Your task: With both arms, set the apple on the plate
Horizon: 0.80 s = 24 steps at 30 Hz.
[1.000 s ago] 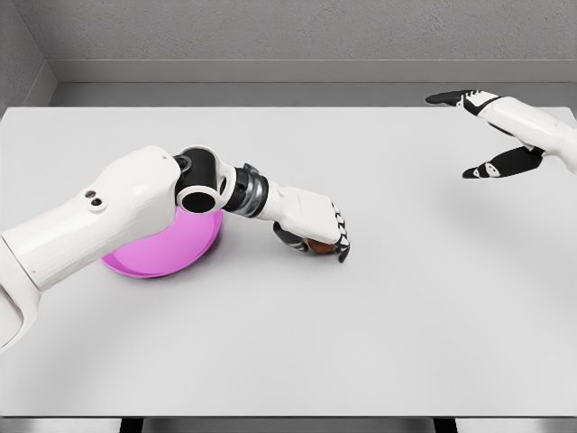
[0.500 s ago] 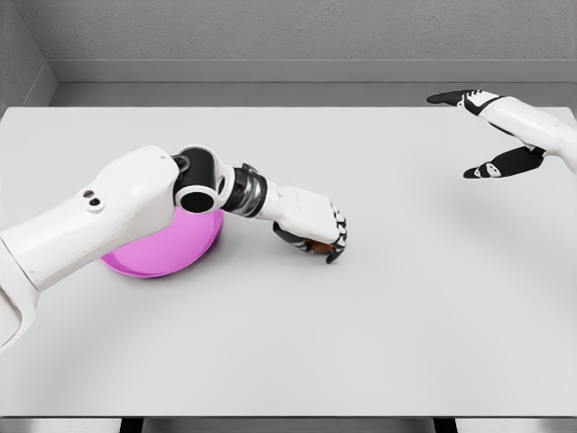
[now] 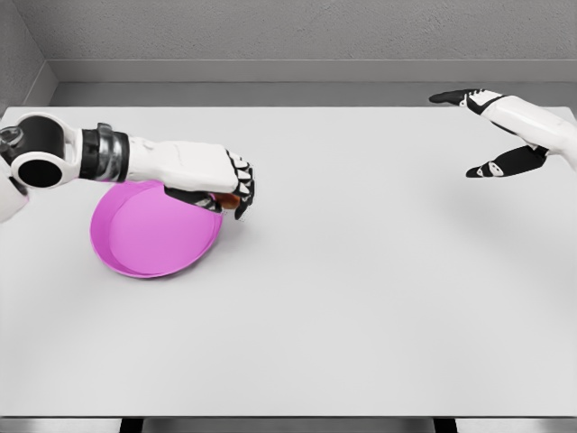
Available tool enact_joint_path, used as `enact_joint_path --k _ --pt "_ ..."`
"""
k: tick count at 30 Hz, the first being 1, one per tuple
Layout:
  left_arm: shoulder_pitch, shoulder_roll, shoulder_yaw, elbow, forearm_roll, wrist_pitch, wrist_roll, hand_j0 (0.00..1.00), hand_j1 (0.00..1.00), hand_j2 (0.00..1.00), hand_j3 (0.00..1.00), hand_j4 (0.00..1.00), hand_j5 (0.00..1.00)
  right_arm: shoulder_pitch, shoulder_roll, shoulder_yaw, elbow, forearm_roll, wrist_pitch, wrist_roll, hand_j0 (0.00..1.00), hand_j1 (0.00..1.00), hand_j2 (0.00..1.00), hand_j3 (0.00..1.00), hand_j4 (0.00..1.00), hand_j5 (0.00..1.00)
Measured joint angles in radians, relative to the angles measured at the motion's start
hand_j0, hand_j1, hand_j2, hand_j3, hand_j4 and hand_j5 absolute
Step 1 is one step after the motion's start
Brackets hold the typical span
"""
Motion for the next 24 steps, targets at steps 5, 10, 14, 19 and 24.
enact_joint_path --k 5,10,14,19,24 --pt "0.018 0.065 0.028 0.064 0.027 0.000 -0.001 0.41 0.41 0.41 0.41 0.41 0.41 0.000 0.000 0.000 0.000 0.000 0.000 0.000 1.00 1.00 1.00 1.00 1.00 1.00" --pt "0.028 0.069 0.032 0.130 0.031 0.000 -0.003 0.72 0.72 0.72 0.72 0.72 0.72 0.002 -0.001 0.000 0.000 0.000 0.000 0.000 1.00 1.00 1.00 1.00 1.00 1.00" --pt "0.034 0.065 0.032 0.151 0.035 0.000 -0.003 0.97 0.97 0.97 0.97 0.97 0.97 0.002 -0.001 0.000 0.000 0.000 0.000 0.000 1.00 1.00 1.00 1.00 1.00 1.00" --pt "0.034 0.064 0.031 0.154 0.036 0.001 -0.002 1.00 1.00 1.00 1.00 1.00 1.00 0.002 -0.001 0.000 0.000 0.000 0.000 0.000 1.00 1.00 1.00 1.00 1.00 1.00" --pt "0.020 -0.014 0.026 0.128 0.036 0.000 -0.002 1.00 1.00 1.00 1.00 1.00 1.00 0.002 -0.002 0.000 0.000 0.000 0.000 0.000 1.00 1.00 1.00 1.00 1.00 1.00"
